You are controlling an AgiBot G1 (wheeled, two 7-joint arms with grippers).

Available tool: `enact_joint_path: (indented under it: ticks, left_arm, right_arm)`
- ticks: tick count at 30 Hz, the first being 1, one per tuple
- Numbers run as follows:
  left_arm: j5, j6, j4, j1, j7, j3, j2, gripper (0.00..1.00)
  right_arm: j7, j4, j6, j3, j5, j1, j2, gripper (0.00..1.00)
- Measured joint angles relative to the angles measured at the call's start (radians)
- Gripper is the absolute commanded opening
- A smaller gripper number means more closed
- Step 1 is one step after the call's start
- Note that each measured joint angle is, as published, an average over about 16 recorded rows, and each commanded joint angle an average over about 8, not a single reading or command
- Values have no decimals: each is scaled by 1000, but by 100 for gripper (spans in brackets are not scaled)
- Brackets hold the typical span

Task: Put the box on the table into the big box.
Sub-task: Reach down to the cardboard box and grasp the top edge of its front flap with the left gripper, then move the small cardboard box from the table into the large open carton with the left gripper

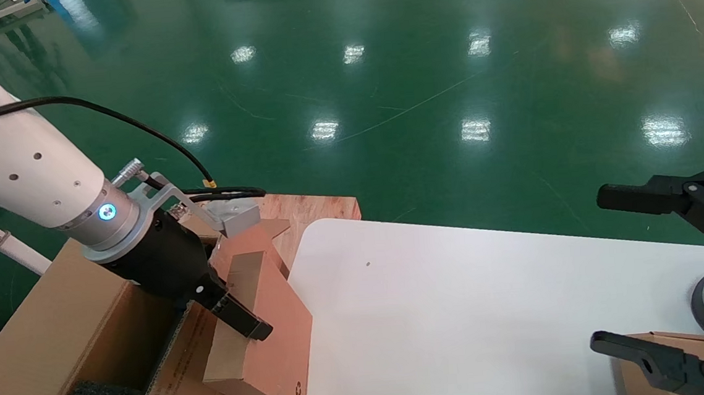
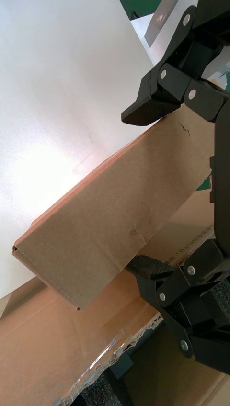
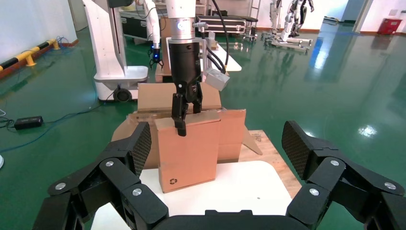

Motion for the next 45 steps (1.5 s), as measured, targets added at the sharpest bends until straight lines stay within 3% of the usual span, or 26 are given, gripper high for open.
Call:
enact_joint_path:
  ticks: [1, 2, 16, 17, 25, 45]
  left_arm:
    - [0, -1, 0, 0, 0, 0, 0, 0]
    - [1, -1, 0, 0, 0, 0, 0, 0]
    - [2, -6, 0, 1, 0, -1, 1, 0]
    - [2, -6, 0, 1, 0, -1, 1, 0]
    - [2, -6, 0, 1, 0, -1, 1, 0]
    - [6, -13, 2, -4, 3, -18, -2, 0]
  right_arm:
    - [0, 0, 0, 0, 0, 0, 0, 4]
    - [0, 0, 0, 0, 0, 0, 0, 0]
    - [0, 0, 0, 0, 0, 0, 0, 0]
    - [0, 0, 0, 0, 0, 0, 0, 2]
    - [0, 0, 0, 0, 0, 0, 0, 100]
    - [0, 0, 0, 0, 0, 0, 0, 100]
